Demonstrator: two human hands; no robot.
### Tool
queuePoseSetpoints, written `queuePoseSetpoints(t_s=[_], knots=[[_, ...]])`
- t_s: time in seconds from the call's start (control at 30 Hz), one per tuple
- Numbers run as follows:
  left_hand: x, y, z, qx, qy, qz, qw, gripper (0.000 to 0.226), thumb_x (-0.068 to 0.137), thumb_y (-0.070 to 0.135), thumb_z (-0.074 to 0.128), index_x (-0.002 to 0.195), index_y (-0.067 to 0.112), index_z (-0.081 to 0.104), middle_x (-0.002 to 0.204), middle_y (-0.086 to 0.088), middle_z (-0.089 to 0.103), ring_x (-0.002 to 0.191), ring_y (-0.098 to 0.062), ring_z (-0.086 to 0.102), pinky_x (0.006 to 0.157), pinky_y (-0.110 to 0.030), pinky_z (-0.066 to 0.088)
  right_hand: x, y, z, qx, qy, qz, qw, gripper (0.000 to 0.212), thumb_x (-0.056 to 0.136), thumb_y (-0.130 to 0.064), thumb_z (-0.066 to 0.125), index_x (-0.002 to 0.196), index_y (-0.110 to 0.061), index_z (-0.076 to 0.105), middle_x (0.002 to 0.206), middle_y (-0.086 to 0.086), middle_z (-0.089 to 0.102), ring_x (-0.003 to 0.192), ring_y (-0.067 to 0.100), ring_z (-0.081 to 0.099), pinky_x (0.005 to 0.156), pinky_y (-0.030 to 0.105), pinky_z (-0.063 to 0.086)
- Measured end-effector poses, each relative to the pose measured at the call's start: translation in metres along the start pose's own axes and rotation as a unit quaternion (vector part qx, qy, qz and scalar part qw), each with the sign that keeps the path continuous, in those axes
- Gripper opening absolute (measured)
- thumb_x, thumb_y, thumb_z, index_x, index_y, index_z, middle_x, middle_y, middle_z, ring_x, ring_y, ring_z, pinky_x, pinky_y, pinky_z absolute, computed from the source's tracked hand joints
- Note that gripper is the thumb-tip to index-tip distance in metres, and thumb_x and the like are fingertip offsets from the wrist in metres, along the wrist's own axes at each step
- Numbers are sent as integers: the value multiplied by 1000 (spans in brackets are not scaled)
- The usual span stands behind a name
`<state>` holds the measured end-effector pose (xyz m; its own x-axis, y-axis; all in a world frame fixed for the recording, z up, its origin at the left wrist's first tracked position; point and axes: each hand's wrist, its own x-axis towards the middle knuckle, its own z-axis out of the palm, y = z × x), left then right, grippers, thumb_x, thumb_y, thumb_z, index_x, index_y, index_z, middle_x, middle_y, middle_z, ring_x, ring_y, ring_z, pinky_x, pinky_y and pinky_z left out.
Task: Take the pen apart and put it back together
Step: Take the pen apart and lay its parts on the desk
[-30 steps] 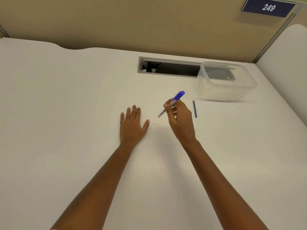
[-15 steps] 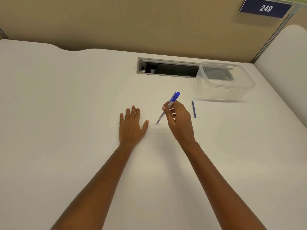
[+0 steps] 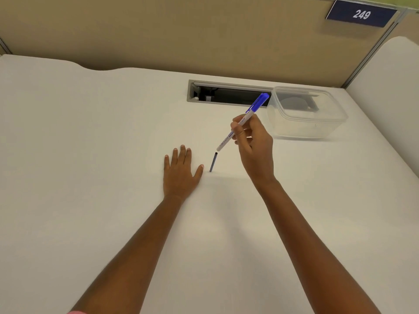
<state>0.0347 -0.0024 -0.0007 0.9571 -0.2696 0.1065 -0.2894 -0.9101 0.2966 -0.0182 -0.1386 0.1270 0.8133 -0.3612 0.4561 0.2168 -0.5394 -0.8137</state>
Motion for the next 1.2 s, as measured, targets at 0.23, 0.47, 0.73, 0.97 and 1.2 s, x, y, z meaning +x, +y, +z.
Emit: queuePoseSetpoints(t_s=[0.23,0.47,0.73,0.97,1.2], knots=[[0,-1,1,-7,-2,0,1000,62,94,44,31,144,11,17,156,-7,13,144,-23,9,116,-42,0,5,9,2,-11,-14,32,999,25,93,-20,48,112,-4,54,94,2,58,79,14,56,73,28,52],[0,-1,2,-1,6,1,1000,62,93,45,32,143,11,19,156,-8,16,144,-23,11,116,-42,1,-9,51,12,-162,-106,130,972,29,92,-22,50,113,-3,53,95,17,63,76,21,55,70,29,43],[1,-2,3,8,6,-1,1000,62,93,45,32,144,12,17,156,-7,15,144,-23,11,116,-41,1,-18,78,22,-267,-178,166,932,28,91,-19,48,112,0,53,103,22,59,93,33,54,72,34,38],[1,-1,2,5,6,0,1000,63,93,45,32,144,11,16,156,-7,15,144,-23,11,116,-42,1,-13,80,32,-299,-194,169,919,30,92,-18,46,115,1,51,111,21,56,96,33,56,74,33,40],[1,-2,4,5,4,-1,1000,63,93,46,31,144,12,15,156,-6,14,144,-22,9,117,-41,0,-10,82,41,-308,-198,171,914,28,93,-20,45,108,3,53,112,21,55,93,31,58,74,33,44]])
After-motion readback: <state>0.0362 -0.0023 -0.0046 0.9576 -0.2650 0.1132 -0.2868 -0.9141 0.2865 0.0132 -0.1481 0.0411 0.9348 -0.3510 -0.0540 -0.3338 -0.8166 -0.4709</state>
